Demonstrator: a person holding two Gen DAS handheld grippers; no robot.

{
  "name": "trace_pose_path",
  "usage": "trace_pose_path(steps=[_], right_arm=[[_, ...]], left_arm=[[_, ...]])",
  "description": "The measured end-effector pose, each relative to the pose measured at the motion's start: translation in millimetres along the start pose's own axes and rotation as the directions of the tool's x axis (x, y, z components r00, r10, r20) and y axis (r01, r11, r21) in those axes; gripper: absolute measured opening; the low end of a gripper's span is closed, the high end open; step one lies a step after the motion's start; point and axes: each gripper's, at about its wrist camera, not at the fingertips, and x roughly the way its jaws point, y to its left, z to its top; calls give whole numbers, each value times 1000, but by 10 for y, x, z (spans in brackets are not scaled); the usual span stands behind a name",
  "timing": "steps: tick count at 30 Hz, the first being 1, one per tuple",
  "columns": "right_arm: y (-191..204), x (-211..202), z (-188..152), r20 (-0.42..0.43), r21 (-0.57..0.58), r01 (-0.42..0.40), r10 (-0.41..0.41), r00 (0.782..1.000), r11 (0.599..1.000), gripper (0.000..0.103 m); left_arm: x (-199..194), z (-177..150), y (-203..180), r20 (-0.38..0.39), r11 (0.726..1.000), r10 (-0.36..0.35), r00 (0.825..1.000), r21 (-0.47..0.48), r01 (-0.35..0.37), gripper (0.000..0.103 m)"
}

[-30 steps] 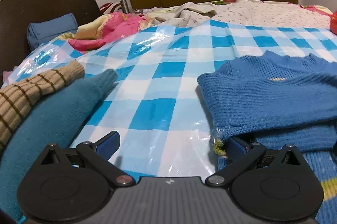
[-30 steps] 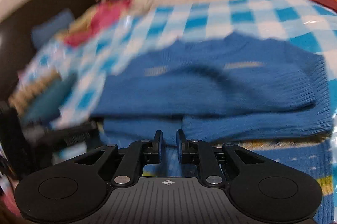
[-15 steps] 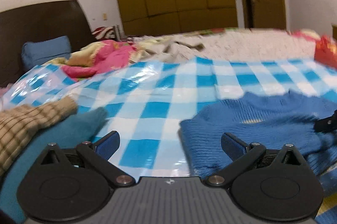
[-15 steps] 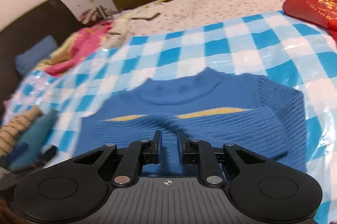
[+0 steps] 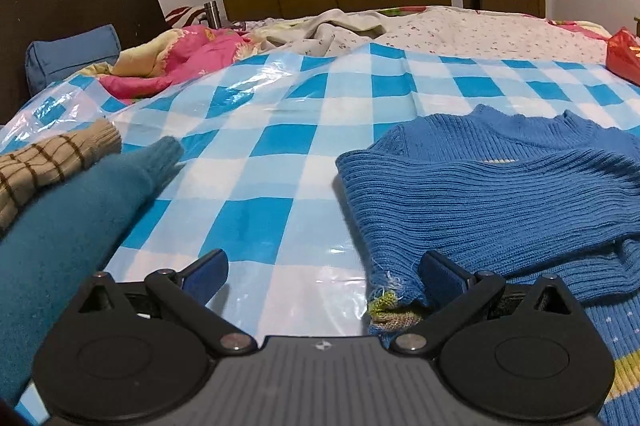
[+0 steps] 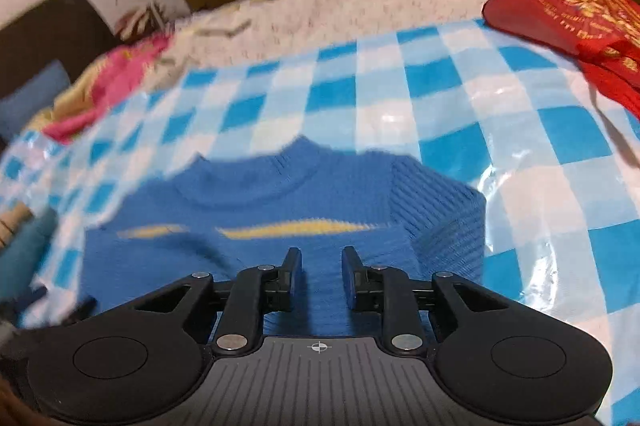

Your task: Fold small clothes

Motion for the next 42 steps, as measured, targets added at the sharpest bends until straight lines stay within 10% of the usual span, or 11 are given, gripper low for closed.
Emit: trace_pose_path(steps=[6,11,19,24,34,42], right_arm=[[-45,-35,-82,72,-102,104,-97,993,989,51],[-173,115,-28,24,-64,59,-58,998,996,51],[-174,-55,24,55,-5,26,-26,998,1000,1],[-345,-354,7,176,122,51,-72,982,991,0],[-322,-201,-50,122,57,237,-242,962,970,4],[-63,-260,-307,3,-43,97,-97,995,994,8]], left_arm=[[2,-11,-27,13,1000,7,1000,15,-7,103],[2,-15,-24,15,1000,8,1000,12,-8,103],[-5,-33,-19,25,1000,6,1000,11,-6,103],[22,-44,-38,24,1000,11,1000,20,-11,103],[-120,11,8,51,1000,18,999,14,-19,103],[-83,-59,-1,-54,997,-12,998,70,16,103]])
